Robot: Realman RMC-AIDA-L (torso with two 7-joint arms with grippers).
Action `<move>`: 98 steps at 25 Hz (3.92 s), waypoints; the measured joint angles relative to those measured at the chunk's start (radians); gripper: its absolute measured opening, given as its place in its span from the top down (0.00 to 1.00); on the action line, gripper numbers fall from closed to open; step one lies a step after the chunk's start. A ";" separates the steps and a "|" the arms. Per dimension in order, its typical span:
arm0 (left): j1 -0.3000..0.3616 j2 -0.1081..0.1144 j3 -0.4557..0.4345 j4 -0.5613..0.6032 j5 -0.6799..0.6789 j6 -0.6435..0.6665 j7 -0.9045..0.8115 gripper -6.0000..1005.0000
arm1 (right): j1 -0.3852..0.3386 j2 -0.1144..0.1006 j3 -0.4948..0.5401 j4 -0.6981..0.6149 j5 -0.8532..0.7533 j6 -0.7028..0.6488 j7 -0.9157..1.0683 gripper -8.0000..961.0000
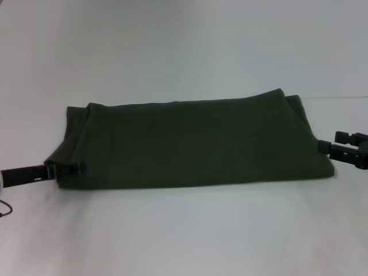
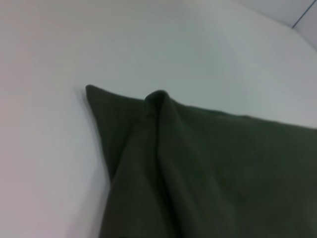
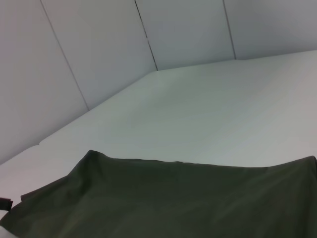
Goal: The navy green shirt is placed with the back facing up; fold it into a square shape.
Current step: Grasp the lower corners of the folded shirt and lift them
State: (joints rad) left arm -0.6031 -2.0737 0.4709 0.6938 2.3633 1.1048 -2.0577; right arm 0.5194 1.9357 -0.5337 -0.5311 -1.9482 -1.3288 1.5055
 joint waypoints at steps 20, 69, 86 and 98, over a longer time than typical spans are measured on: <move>-0.007 -0.009 0.028 -0.045 0.013 -0.045 0.145 0.10 | -0.001 -0.003 -0.008 0.002 0.000 0.016 0.016 0.22; -0.032 0.000 0.061 -0.054 0.038 -0.071 0.073 0.97 | 0.141 -0.049 -0.025 -0.009 -0.303 0.140 0.474 0.23; -0.044 0.009 0.061 -0.053 0.039 -0.047 0.034 0.96 | 0.169 -0.051 -0.035 -0.002 -0.363 0.162 0.539 0.23; -0.058 0.012 0.066 -0.053 0.039 -0.006 0.010 0.78 | 0.129 -0.030 -0.007 0.000 -0.307 0.167 0.415 0.23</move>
State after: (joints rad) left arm -0.6613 -2.0621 0.5367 0.6407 2.4021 1.0989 -2.0479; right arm 0.6488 1.9060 -0.5404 -0.5309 -2.2547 -1.1620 1.9209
